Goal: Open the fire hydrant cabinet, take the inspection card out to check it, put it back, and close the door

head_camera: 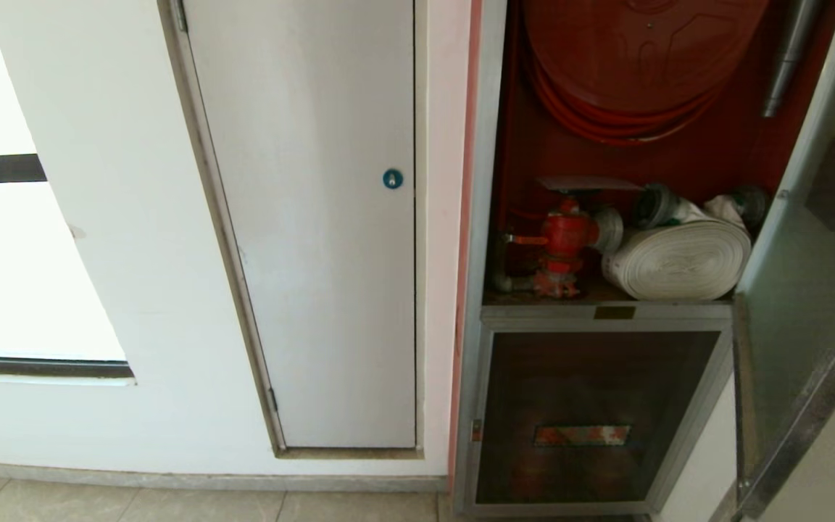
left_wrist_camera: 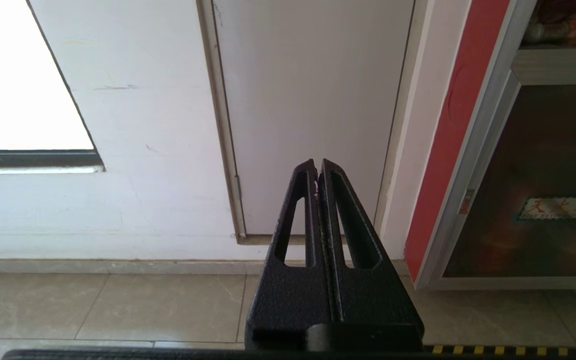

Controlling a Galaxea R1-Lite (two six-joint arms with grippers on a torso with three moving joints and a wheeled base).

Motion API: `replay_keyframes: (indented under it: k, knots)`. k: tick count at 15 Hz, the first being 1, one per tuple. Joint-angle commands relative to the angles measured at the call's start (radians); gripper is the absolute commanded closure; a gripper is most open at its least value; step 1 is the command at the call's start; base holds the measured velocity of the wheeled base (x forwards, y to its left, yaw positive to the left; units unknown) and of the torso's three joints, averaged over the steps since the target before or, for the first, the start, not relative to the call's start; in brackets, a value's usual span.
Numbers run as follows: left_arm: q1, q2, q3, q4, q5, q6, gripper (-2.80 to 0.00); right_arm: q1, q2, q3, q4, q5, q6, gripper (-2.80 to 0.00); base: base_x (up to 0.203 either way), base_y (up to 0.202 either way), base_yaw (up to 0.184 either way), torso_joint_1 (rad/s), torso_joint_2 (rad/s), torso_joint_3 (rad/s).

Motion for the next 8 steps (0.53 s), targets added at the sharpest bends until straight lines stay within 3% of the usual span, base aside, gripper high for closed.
replay_keyframes:
  k: [1, 8]
  knots:
    - [0.000, 0.001, 0.000, 0.000, 0.000, 0.000, 0.00, 0.033, 0.091, -0.052, -0.003, 0.018, 0.001, 0.00, 0.000, 0.000, 0.000, 0.000, 0.00, 0.000]
    - [0.000, 0.001, 0.000, 0.000, 0.000, 0.000, 0.00, 0.228, 0.351, -0.207, -0.004, 0.018, 0.005, 0.00, 0.000, 0.000, 0.000, 0.000, 0.00, 0.000]
